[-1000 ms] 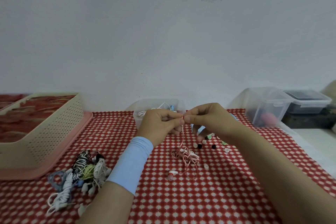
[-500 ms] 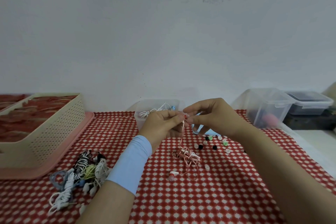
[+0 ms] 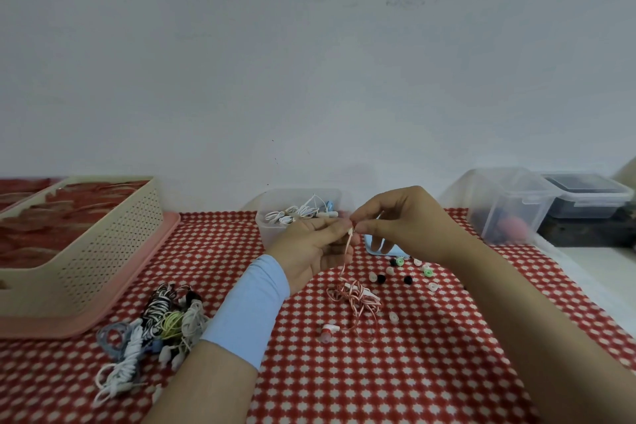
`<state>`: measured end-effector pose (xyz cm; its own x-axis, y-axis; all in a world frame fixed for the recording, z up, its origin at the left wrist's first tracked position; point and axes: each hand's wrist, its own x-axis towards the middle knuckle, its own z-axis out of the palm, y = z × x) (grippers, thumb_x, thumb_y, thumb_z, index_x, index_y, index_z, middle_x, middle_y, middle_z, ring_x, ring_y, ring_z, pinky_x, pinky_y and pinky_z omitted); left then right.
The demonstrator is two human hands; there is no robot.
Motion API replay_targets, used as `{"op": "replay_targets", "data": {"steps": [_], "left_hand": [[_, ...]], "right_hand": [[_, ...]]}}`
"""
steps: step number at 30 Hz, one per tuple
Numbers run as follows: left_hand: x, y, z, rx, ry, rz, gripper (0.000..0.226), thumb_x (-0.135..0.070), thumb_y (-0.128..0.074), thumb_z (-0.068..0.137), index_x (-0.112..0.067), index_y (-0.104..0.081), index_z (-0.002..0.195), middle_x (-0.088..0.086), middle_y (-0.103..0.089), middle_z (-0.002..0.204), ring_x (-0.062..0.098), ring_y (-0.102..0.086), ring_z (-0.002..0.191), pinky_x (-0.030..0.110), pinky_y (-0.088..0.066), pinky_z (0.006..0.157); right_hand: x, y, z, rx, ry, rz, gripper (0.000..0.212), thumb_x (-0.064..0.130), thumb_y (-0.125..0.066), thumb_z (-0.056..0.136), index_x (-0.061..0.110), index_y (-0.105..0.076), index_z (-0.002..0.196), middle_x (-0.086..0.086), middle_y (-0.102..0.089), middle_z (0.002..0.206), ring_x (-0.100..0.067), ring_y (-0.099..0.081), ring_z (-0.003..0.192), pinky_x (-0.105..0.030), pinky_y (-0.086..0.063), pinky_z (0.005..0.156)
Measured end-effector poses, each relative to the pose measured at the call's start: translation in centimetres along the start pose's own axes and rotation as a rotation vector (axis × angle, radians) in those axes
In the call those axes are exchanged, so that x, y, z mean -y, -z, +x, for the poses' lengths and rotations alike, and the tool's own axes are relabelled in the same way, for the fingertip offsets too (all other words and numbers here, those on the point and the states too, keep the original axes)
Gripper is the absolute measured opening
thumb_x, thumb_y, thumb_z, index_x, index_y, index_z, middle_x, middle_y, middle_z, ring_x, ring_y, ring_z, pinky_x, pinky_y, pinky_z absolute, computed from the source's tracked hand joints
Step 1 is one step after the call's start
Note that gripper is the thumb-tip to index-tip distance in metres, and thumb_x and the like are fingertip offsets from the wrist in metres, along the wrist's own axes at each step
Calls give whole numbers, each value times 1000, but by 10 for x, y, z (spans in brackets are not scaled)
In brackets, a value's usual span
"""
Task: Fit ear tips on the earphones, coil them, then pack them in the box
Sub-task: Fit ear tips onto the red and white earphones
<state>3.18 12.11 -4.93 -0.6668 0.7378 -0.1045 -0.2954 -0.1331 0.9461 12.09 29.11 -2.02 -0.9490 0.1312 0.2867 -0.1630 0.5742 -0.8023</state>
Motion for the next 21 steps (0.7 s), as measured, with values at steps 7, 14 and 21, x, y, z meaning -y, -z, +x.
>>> {"op": "replay_targets", "data": {"steps": [7, 14, 21], "left_hand": [[1, 6, 2, -23, -109, 128, 23, -11, -63, 92, -4, -70, 112, 7, -72, 89, 16, -66, 76, 25, -57, 62], [1, 6, 1, -37, -175, 164, 21, -6, -64, 90, -1, -71, 109, 13, -72, 98, 19, -69, 80, 24, -57, 63], [7, 11, 4, -41, -188, 220, 19, -4, -69, 85, 2, -72, 103, 25, -71, 104, 32, -68, 90, 26, -57, 64]], "right_hand": [[5, 2, -3, 22, -141, 223, 21, 21, -66, 96, 21, -75, 115, 0, -79, 96, -24, -73, 74, -40, -63, 70], [4, -4, -5, 109, -290, 426, 26, 29, -76, 76, 19, -83, 100, -12, -77, 98, -15, -68, 76, -33, -57, 68], [-1, -9, -3, 127, -381, 486, 13, 14, -77, 83, 15, -82, 95, -5, -75, 78, -12, -67, 68, -29, -58, 59]]}}
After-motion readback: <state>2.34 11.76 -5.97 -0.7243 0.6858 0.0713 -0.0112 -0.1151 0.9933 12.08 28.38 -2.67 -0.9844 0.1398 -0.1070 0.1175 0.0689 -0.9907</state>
